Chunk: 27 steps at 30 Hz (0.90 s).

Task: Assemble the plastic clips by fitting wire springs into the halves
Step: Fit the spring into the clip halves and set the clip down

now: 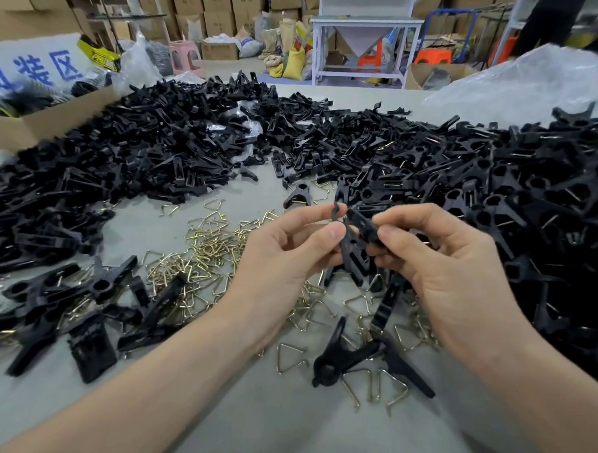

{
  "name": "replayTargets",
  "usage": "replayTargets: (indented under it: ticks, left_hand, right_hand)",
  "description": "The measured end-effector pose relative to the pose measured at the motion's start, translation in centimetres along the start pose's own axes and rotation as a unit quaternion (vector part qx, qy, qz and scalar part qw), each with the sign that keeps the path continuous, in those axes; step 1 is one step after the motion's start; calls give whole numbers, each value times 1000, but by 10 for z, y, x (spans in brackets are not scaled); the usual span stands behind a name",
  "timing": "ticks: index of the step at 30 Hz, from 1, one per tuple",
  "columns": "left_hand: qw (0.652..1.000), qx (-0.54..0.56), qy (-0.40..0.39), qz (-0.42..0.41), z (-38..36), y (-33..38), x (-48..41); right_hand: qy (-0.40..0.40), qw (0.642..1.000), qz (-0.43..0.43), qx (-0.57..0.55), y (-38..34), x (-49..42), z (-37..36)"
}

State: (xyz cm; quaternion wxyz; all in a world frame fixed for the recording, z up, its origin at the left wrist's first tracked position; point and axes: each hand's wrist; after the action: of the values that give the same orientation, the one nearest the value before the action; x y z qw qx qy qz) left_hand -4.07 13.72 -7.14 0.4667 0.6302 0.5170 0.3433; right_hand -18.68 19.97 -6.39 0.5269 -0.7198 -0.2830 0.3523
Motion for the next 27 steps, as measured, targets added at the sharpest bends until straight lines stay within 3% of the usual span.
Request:
replayTargets:
  ticks: [7, 12, 18, 27]
  left_hand:
    - [1000, -7, 7, 5, -2, 0, 0]
    - [1000, -14, 1, -5, -3, 1, 1]
    - [998, -56, -36, -12, -2, 0, 4]
    - [998, -51, -30, 14, -4, 3, 4]
  right_hand:
    - [-75, 997, -21, 7, -7, -8, 6]
    - [-55, 996, 21, 70, 0, -7, 6]
    - [-71, 997, -19, 30, -7, -1, 2]
    - [-102, 993, -57, 21, -6, -3, 3]
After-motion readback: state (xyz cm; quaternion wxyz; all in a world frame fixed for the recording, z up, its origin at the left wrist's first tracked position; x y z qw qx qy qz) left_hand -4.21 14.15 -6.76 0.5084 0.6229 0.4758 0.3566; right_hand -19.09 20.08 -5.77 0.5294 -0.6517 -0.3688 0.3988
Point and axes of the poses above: each hand's wrist, its own x-axis away from the middle knuckle, its own z-axis out of the back of the hand, y = z × x, and after that the axes turned 15 degrees about y, right-handed
